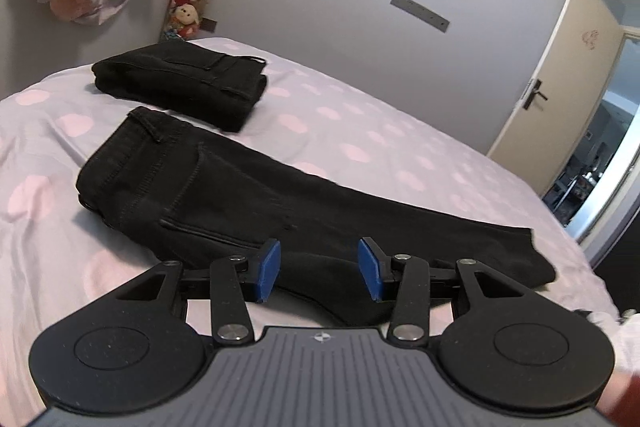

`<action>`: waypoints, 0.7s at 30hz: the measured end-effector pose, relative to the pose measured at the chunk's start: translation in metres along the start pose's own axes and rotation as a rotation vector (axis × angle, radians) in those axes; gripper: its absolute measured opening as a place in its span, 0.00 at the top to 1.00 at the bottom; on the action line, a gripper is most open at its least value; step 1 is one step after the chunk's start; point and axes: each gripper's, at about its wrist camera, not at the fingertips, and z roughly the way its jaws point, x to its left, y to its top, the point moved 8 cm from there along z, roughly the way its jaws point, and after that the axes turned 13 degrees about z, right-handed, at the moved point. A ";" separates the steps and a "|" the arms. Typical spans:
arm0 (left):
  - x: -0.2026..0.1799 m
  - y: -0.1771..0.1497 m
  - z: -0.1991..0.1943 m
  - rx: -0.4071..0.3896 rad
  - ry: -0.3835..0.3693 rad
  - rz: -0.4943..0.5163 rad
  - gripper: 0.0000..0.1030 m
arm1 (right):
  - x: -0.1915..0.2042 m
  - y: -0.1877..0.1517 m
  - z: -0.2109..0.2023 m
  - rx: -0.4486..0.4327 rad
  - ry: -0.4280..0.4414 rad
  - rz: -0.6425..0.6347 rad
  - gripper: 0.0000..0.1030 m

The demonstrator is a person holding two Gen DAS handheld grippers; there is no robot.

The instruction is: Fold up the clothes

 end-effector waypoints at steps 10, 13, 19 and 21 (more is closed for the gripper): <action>-0.042 0.059 -0.042 -0.008 0.003 0.130 0.51 | -0.075 0.058 -0.024 0.002 0.004 0.234 0.73; -0.056 0.082 -0.027 0.002 0.007 0.178 0.51 | -0.108 0.058 -0.004 0.033 0.002 0.309 0.73; -0.080 0.098 0.043 0.092 -0.002 0.172 0.51 | -0.166 0.045 0.065 0.093 -0.043 0.463 0.73; -0.084 0.097 0.068 0.087 -0.007 0.187 0.51 | -0.180 0.043 0.091 0.106 -0.064 0.472 0.73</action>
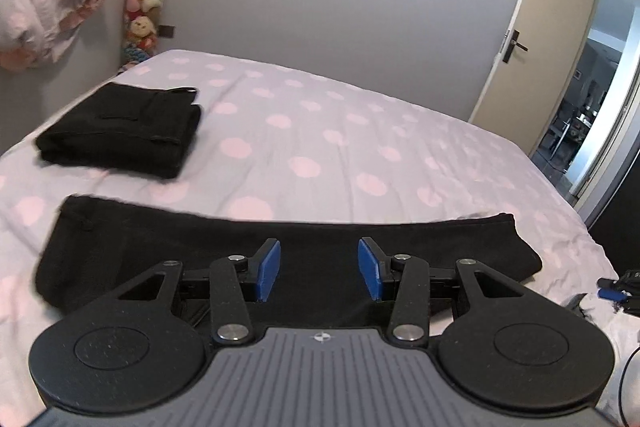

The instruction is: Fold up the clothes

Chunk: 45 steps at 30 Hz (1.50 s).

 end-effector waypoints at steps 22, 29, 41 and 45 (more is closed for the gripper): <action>0.045 -0.042 0.180 0.143 0.134 0.084 0.51 | -0.027 0.060 0.179 -0.045 -0.089 -0.066 0.67; 0.051 -0.050 0.181 0.180 0.173 0.130 0.51 | 0.059 0.076 0.209 0.008 -0.036 -0.361 0.55; 0.063 -0.052 0.192 0.204 0.171 0.084 0.51 | 0.096 0.085 0.289 -0.043 -0.122 -0.486 0.78; 0.061 -0.051 0.187 0.187 0.183 0.101 0.51 | 0.114 0.091 0.274 -0.130 -0.124 -0.546 0.92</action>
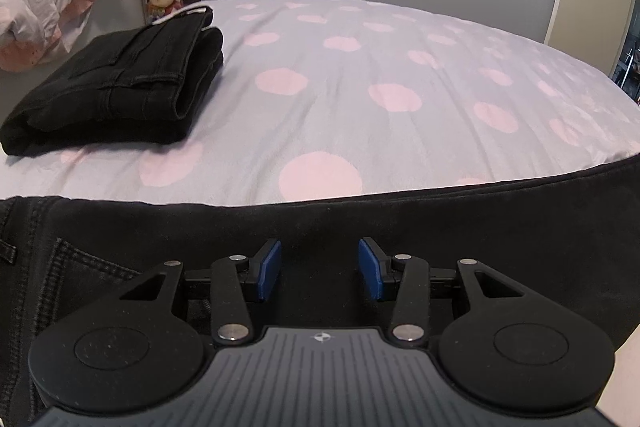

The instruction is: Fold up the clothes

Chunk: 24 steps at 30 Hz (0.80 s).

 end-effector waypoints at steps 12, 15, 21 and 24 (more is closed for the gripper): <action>0.000 0.003 0.002 0.011 -0.022 -0.017 0.51 | -0.017 0.021 0.036 0.021 -0.082 0.101 0.93; -0.006 0.002 0.005 0.019 -0.031 0.000 0.51 | -0.022 0.014 0.026 0.040 -0.032 0.098 0.59; -0.007 0.000 -0.001 0.015 -0.018 0.015 0.51 | -0.024 -0.011 0.033 0.099 0.000 0.143 0.51; -0.001 0.002 -0.004 0.010 -0.009 -0.013 0.51 | -0.003 -0.014 0.031 0.057 -0.016 0.059 0.88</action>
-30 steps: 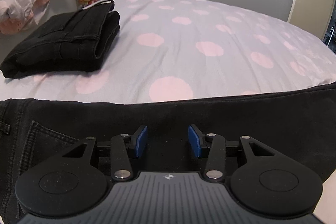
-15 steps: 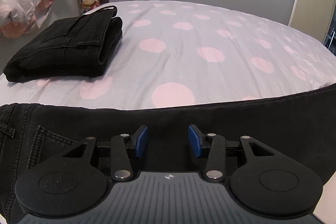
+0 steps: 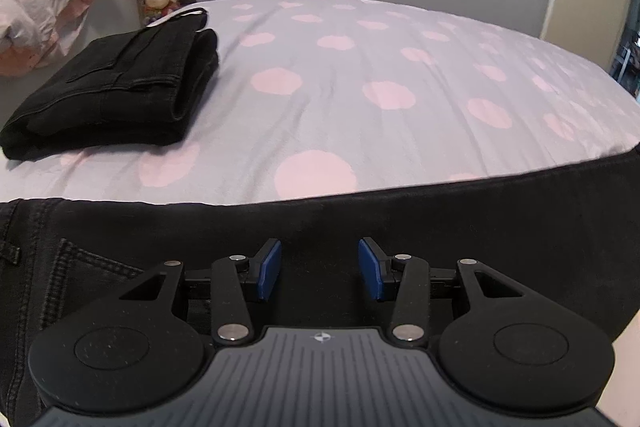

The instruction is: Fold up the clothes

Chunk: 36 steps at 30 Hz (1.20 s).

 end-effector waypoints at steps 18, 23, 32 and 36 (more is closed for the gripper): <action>-0.054 0.007 -0.021 -0.050 -0.164 0.086 0.59 | 0.015 0.001 -0.050 -0.067 -0.073 -0.029 0.68; -0.083 -0.002 -0.051 -0.083 -0.242 0.104 0.60 | 0.057 -0.061 -0.112 0.038 0.110 -0.051 0.68; -0.114 -0.040 -0.067 -0.043 -0.280 0.155 0.66 | 0.170 -0.200 -0.186 0.061 0.365 -0.163 0.68; -0.116 -0.060 -0.051 0.013 -0.291 0.176 0.66 | 0.182 -0.239 -0.173 0.026 0.341 -0.293 0.68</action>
